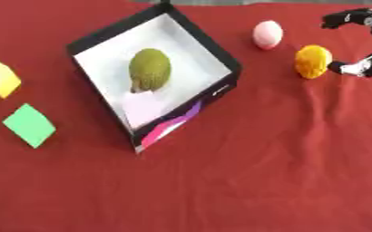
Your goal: Pick up objects on the table and place them in the box.
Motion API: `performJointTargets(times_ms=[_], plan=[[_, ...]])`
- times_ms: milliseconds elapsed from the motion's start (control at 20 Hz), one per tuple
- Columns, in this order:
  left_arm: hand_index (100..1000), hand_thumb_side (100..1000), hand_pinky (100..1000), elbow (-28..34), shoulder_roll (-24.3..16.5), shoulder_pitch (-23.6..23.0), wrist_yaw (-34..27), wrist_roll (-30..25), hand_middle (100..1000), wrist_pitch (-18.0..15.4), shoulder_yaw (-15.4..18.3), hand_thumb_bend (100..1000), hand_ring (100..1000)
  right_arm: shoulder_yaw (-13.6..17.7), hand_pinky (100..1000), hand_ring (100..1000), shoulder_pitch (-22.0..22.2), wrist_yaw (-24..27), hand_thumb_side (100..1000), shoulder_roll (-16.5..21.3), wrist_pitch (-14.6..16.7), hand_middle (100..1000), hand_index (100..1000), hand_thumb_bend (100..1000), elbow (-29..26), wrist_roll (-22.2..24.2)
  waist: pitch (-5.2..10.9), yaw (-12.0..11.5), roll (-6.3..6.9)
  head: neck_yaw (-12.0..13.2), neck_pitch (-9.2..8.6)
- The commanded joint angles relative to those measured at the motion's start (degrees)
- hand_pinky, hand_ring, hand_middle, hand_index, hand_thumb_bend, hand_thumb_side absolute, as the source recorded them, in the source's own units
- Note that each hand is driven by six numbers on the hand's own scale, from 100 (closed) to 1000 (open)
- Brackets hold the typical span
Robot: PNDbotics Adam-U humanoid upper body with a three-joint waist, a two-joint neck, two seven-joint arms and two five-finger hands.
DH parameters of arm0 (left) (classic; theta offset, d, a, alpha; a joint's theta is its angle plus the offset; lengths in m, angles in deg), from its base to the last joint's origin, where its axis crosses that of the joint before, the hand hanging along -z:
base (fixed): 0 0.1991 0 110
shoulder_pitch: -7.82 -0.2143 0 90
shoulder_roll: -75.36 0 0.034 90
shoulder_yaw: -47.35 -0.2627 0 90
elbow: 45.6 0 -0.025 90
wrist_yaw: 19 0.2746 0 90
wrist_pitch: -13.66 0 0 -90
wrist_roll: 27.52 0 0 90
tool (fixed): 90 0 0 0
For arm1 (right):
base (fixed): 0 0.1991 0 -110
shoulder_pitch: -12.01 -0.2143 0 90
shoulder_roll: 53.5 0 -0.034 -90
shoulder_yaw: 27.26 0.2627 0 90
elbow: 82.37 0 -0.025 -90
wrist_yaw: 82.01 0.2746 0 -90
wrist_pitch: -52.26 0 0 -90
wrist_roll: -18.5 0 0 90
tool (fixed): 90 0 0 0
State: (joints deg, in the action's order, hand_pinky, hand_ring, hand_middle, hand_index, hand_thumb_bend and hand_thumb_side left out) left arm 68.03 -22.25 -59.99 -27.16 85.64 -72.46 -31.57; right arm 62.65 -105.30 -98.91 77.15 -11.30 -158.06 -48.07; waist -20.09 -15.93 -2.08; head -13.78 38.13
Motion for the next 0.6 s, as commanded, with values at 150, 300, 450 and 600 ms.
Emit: performJointTargets(times_ms=[150,300,450,600], plan=[[722,638,711,0.94,-1.64,0.95,-0.55,-0.53,697,-0.14,0.14,100,888,0.74,987,895,-1.38,-1.4,388,1.36,-0.04,877,1000,353,1.54,-0.54,0.36,-0.56,-0.05,-0.52,-1.41],[722,638,711,0.95,-1.59,1.14,-0.68,-0.64,697,-0.17,0.18,100,888,0.87,986,896,-1.37,-2.42,404,1.29,-0.08,877,999,369,2.54,-1.39,-0.09,-0.97,-0.17,-1.02,-1.97],[723,637,712,0.95,-1.56,1.25,-0.76,-0.66,697,-0.27,0.3,100,887,1.07,981,892,-1.27,-3.25,385,1.25,-0.41,872,996,384,3.51,-2.27,-0.49,-1.31,-0.19,-1.22,-2.37],[723,638,712,0.96,-1.49,1.23,-0.87,-0.68,698,-0.29,0.37,100,886,1.26,978,890,-1.29,-3.68,385,1.37,-1.0,870,994,392,4.09,-3.07,-0.78,-1.52,-0.18,-1.59,-2.63]])
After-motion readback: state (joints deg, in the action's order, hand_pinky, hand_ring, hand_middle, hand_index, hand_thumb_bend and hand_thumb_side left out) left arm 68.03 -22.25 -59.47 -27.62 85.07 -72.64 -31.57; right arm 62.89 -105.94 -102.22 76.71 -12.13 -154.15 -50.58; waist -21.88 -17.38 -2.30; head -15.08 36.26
